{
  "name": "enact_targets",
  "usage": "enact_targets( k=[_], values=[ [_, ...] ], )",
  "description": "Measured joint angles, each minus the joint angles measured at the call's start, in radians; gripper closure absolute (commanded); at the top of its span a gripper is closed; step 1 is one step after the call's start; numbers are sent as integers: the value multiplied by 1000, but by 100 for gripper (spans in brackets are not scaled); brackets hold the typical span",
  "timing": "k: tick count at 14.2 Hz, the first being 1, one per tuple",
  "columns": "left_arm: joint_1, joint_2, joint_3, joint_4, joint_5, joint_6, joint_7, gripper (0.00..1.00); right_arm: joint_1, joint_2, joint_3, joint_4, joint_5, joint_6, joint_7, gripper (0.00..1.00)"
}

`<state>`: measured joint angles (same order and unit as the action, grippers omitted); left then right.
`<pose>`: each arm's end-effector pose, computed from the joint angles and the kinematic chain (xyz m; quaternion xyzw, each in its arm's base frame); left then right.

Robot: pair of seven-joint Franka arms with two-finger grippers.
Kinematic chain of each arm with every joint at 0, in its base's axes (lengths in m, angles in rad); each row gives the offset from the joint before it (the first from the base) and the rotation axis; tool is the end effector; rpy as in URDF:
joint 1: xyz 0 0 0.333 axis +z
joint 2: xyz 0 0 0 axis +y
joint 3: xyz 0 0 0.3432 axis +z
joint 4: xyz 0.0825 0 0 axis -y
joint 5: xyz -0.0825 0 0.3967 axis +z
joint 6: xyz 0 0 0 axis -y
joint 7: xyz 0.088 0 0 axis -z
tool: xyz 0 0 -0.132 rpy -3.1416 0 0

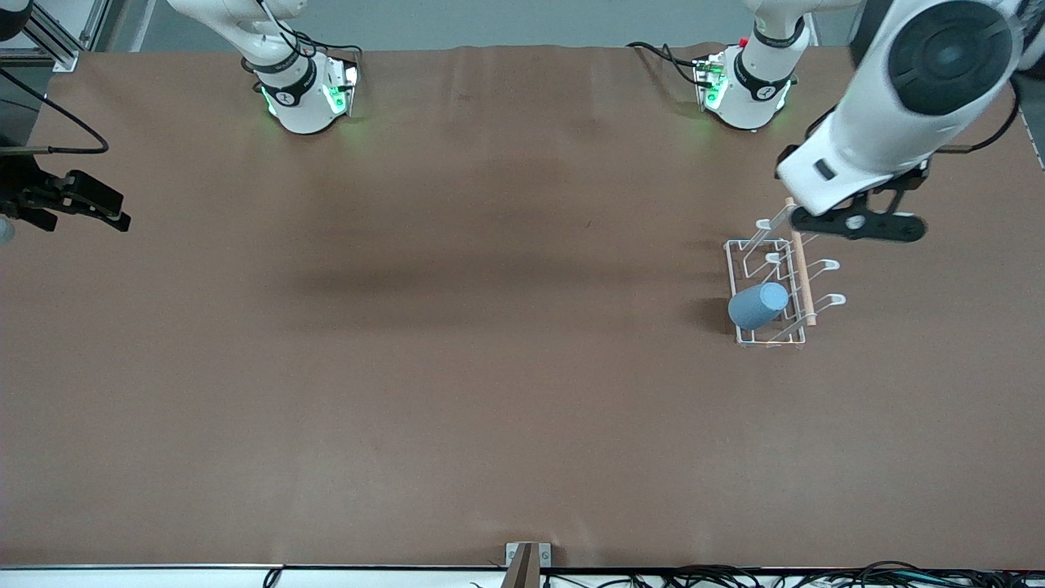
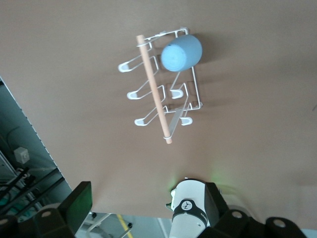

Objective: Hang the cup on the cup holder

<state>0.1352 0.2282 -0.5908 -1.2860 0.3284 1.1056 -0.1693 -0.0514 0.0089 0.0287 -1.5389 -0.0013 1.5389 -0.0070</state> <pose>0.5493 -0.1641 0.6185 -0.9730 0.1004 0.1470 0.1468 0.5669 -0.0131 0.6343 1.0000 -0.0079 -0.0045 0.0005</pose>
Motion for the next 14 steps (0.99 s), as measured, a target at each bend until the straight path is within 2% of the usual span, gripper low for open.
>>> enact_targets(
  k=[5, 9, 10, 13, 14],
  values=[
    [74, -25, 1, 3, -5, 115, -24, 0, 0, 0, 0, -1, 0, -1, 0, 0],
    [89, -29, 8, 17, -21, 178, -27, 0, 0, 0, 0, -2, 0, 1, 0, 0],
    [77, -40, 35, 18, -55, 217, -28, 0, 0, 0, 0, -2, 0, 1, 0, 0],
    [-93, -89, 282, 4, -194, 272, -13, 0, 0, 0, -2, -3, 0, 1, 0, 0],
    [-121, -103, 326, -12, -223, 288, -12, 0, 0, 0, -2, -3, 0, 1, 0, 0]
  ],
)
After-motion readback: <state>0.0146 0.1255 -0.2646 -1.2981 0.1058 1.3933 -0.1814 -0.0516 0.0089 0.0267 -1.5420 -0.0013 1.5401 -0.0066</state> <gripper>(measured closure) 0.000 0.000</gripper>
